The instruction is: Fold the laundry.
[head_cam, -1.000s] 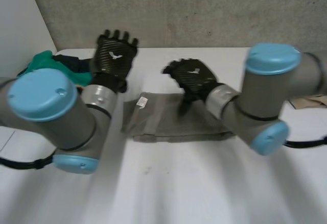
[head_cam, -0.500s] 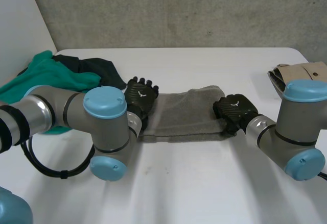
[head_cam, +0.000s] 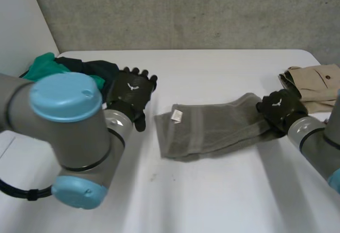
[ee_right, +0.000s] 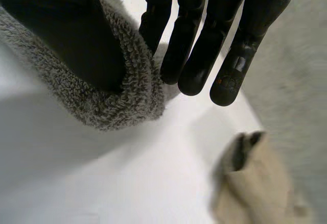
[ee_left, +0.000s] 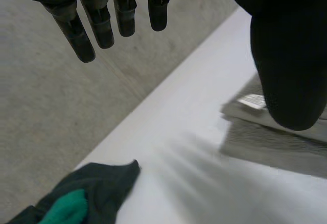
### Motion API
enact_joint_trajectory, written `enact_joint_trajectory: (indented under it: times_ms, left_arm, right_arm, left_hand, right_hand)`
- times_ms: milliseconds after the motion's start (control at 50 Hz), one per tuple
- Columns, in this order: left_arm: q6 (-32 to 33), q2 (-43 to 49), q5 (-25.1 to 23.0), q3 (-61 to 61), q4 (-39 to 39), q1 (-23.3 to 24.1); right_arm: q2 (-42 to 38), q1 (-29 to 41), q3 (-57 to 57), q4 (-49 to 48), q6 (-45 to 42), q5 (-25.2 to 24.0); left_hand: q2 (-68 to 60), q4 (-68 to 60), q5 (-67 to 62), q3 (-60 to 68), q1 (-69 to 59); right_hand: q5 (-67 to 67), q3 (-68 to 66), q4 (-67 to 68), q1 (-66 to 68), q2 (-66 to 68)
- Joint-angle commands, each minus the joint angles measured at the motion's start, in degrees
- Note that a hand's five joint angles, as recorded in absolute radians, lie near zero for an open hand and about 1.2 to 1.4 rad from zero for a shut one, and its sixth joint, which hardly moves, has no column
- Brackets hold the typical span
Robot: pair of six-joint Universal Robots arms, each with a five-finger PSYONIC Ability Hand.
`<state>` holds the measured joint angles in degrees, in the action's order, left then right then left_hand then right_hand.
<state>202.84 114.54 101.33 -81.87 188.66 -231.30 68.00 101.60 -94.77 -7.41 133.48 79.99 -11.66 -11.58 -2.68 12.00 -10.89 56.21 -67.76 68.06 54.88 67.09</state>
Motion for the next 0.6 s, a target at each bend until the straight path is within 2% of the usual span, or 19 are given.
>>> enact_joint_trajectory:
  times_ms: [20,140,180,260,300,320,380,400,460,480,560,600]
  left_arm:
    - [-0.60,-4.94,-0.25,-2.59,0.05,-1.78]
    - [-0.69,-4.94,0.28,-2.68,0.13,-2.76]
    - [-0.69,-4.76,0.36,-2.76,0.31,-2.84]
    - [-0.69,-4.41,0.28,-2.42,0.57,-3.02]
    - [-0.78,-4.06,0.10,-1.98,0.66,-3.02]
    - [-0.69,-3.45,0.01,-1.36,1.01,-2.93]
    - [-0.52,-2.13,0.01,0.39,2.24,-2.58]
    - [-0.60,-1.17,0.01,1.79,3.03,-2.49]
    - [-0.60,0.33,-0.16,3.82,3.91,-1.97]
    - [-0.60,1.38,-0.34,5.22,4.43,-1.53]
    - [-1.13,4.98,-1.12,9.26,5.84,1.01]
    - [-1.66,6.66,-2.35,10.94,5.93,2.33]
  right_arm:
    - [1.35,11.03,5.46,-1.29,-6.65,0.43]
    - [-6.73,23.54,7.94,-6.56,-9.72,-5.10]
    - [-9.80,26.00,7.94,-8.14,-13.14,-7.99]
    - [-11.31,26.54,8.11,-9.03,-15.27,-8.89]
    - [-11.05,26.72,8.20,-9.03,-13.96,-8.72]
    - [-10.96,26.63,8.03,-9.20,-12.73,-8.80]
    - [-8.86,25.06,7.41,-9.82,-2.65,-9.24]
    - [-5.98,22.70,7.06,-9.99,5.74,-8.98]
    - [-1.48,19.00,6.10,-9.73,18.70,-8.45]
    - [1.23,17.16,5.31,-9.73,26.75,-8.36]
    - [4.94,12.85,4.16,-8.33,41.02,-8.63]
    - [5.21,11.08,4.25,-6.49,42.73,-8.89]
  left_hand:
    - [0.77,0.70,1.79,-1.11,0.00]
    - [0.60,0.53,1.62,-0.94,-0.17]
    - [0.60,0.53,1.62,-0.94,-0.17]
    - [0.60,0.53,1.62,-0.94,-0.17]
    - [0.60,0.53,1.62,-0.94,-0.17]
    - [0.60,0.53,1.62,-0.94,-0.17]
    - [0.60,0.53,1.62,-0.94,-0.17]
    - [0.60,0.53,1.62,-0.94,-0.17]
    - [0.77,0.69,1.79,-1.11,0.00]
    - [0.77,0.69,1.79,-1.11,0.00]
    - [0.77,0.69,1.79,-1.11,0.00]
    - [0.61,0.53,1.62,-0.94,-0.16]
  right_hand:
    - [13.79,-12.24,11.94,25.12,12.91]
    - [13.79,-12.24,11.94,25.12,12.91]
    - [13.79,-12.24,11.94,25.12,12.91]
    - [13.79,-12.24,11.94,25.12,12.91]
    - [-10.76,12.31,-12.60,0.58,-11.64]
    - [-15.21,16.76,-17.05,-3.87,-16.09]
    - [-16.08,17.63,-17.93,-4.75,-16.96]
    - [-26.25,27.80,-28.10,-14.92,-27.13]
    - [-56.21,57.76,-58.06,-44.88,-57.09]
    - [-56.21,57.76,-58.06,-44.88,-57.09]
    - [-56.21,57.76,-58.06,-44.88,-57.09]
    - [-56.21,57.76,-58.06,-44.88,-57.09]
